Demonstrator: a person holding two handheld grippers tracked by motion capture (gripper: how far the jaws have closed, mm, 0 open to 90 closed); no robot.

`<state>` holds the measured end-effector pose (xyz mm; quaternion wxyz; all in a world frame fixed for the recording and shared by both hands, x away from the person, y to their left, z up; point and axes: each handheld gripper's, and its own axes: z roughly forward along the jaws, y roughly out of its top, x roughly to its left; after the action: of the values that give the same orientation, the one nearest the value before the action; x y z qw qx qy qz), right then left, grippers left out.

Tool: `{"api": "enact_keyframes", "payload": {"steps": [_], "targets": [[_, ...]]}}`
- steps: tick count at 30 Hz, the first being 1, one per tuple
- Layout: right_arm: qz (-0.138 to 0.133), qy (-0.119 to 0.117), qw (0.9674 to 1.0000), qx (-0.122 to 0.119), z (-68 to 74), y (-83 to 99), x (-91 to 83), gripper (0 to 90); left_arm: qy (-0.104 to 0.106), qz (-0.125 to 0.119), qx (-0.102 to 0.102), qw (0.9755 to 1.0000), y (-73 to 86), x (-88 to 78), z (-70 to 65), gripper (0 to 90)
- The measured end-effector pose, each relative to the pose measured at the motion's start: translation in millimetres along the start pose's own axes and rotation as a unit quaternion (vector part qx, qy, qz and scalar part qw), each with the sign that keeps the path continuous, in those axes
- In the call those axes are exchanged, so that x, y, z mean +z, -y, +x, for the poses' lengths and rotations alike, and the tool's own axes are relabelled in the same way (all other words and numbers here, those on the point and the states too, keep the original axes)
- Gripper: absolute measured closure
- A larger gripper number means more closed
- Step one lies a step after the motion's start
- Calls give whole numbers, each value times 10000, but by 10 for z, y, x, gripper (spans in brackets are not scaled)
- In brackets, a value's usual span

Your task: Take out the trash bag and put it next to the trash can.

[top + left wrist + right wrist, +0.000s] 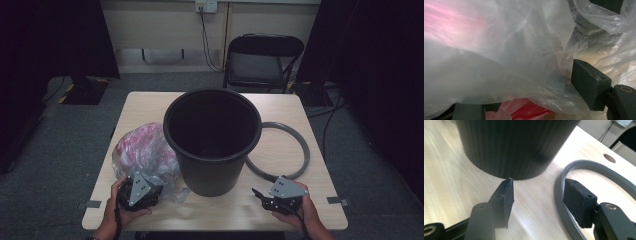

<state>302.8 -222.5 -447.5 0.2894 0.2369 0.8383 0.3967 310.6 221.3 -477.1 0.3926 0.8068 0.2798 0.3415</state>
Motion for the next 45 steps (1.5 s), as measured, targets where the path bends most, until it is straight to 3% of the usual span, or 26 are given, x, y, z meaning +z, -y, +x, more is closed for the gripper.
{"api": "enact_keyframes", "payload": {"steps": [11,16,19,25,26,29,34,36,39,45], "targets": [[311,-29,9993,191,-230,104,91,390,14,179,-157,9997,-43,277,200,303],[357,-97,9991,211,-251,102,133,390,57,227,-395,9989,-68,364,289,296],[346,-117,9991,223,-252,100,138,390,114,219,-430,9988,-76,337,303,273],[382,-123,9989,258,-272,101,145,378,363,249,-412,9982,-109,127,287,204],[400,-137,9988,240,-277,96,152,377,485,354,-366,9975,-130,47,273,196],[418,-180,9986,269,-292,84,163,373,599,500,-342,9964,-152,-81,232,189],[458,-217,9982,311,-319,81,194,369,808,529,-316,9948,-125,-234,98,183],[495,-209,9981,310,-325,83,209,369,864,509,-362,9943,-77,-248,30,187],[487,-241,9978,372,-346,85,225,369,880,681,-340,9932,39,-205,-68,192],[487,-299,9973,456,-365,99,248,368,1035,809,-624,9894,217,-138,-53,208]]}}
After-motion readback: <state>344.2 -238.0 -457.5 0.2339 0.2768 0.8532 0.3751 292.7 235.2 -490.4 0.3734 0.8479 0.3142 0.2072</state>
